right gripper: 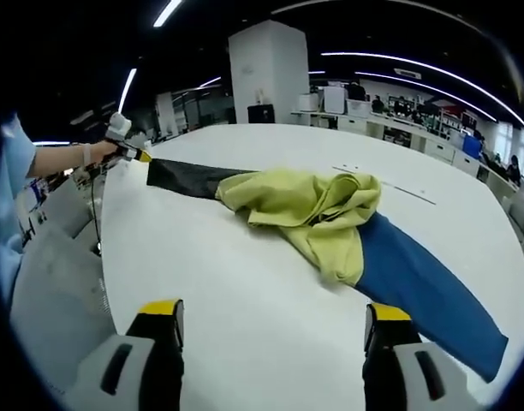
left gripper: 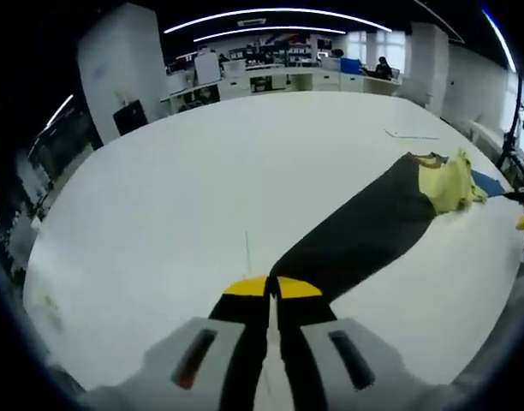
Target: Fold the garment on the visible template until the final outline fits inside the template.
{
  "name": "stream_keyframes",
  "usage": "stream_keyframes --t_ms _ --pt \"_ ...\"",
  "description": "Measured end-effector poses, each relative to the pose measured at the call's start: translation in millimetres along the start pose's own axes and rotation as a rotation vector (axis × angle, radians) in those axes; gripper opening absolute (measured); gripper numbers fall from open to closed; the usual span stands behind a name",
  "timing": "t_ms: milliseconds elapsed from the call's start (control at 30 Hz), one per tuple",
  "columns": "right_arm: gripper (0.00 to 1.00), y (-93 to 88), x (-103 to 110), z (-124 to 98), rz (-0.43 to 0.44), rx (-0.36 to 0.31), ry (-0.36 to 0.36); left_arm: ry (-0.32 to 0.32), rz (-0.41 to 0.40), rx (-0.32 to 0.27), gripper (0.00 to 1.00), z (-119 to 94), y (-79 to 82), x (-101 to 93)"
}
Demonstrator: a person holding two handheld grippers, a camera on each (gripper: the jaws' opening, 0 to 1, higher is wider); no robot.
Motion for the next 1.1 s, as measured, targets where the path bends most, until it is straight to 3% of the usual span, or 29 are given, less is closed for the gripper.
stream_keyframes --t_ms 433,967,1100 --pt "0.88 -8.6 -4 0 0.024 0.026 -0.017 -0.003 -0.003 0.148 0.0 48 -15.7 17.3" --pt "0.88 -8.7 -5 4 0.022 0.046 -0.015 -0.003 -0.023 0.168 0.0 61 -26.5 18.0" --pt "0.88 -5.8 -5 4 0.023 0.035 -0.015 0.001 -0.016 0.136 0.12 53 -24.0 14.0"
Point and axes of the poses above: the point that each gripper's makers call its tool centre point, and the gripper's own axes: z roughly forward along the fingers, x roughly to its left, y roughly out of its top, the point moved 5 cm from there along -z, roughly backward along the fingers, and after that the axes turned 1 degree about -x, right-handed, at the moved point
